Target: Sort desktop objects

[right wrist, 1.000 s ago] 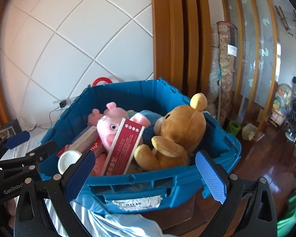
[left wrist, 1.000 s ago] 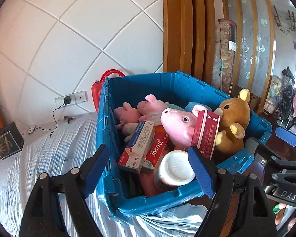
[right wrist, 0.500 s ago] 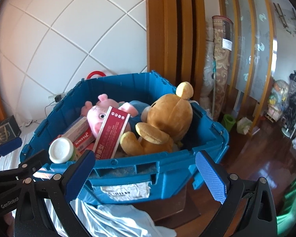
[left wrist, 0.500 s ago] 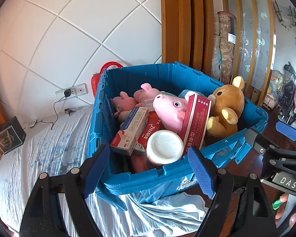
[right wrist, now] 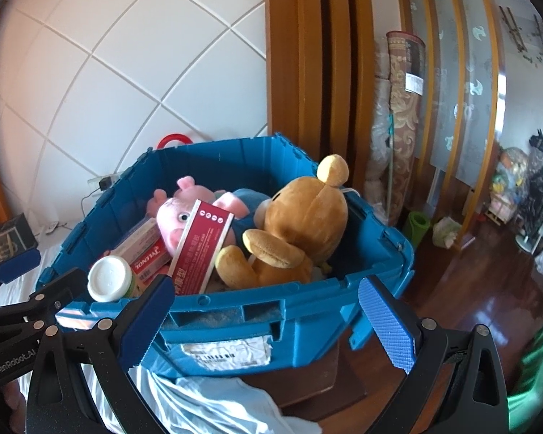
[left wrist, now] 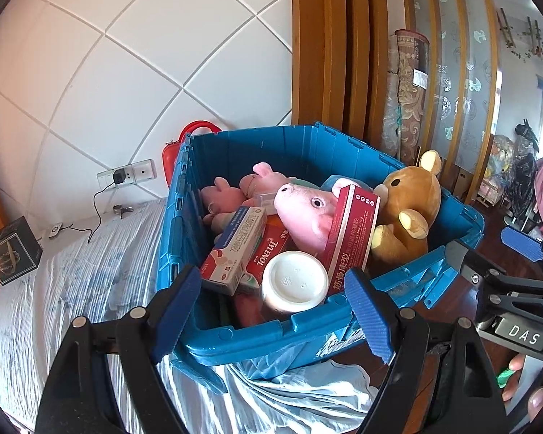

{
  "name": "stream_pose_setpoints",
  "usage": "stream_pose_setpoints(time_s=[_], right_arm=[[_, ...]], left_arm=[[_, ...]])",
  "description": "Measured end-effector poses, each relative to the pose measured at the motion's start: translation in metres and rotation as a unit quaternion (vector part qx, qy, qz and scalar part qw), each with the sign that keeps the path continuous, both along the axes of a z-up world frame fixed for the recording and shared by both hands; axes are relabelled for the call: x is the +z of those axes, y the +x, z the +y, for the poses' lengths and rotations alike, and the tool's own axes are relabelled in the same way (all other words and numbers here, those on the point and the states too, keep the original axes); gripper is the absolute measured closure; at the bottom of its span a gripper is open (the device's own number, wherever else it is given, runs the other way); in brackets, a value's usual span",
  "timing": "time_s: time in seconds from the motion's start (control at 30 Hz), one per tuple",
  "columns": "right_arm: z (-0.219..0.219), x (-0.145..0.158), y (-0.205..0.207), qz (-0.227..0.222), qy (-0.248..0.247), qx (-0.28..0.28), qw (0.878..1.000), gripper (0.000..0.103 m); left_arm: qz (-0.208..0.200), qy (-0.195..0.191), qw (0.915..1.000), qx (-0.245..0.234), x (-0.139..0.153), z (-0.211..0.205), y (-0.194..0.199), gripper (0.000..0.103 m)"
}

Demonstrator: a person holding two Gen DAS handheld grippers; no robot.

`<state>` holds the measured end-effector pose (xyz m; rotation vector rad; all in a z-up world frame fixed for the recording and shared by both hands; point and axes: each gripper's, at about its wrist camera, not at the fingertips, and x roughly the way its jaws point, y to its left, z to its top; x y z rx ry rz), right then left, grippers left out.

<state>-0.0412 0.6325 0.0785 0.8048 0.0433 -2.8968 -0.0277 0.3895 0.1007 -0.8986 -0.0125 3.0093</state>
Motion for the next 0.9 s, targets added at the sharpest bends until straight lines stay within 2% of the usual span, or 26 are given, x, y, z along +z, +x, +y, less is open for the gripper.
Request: stream_pose_setpoints(time_s=[0.9], right_arm=[[0.007, -0.001, -0.014, 0.001, -0.010, -0.005, 1.000, 0.000]], left_arm=[[-0.001, -0.006, 1.0000, -0.005, -0.003, 0.005, -0.006, 0.021]])
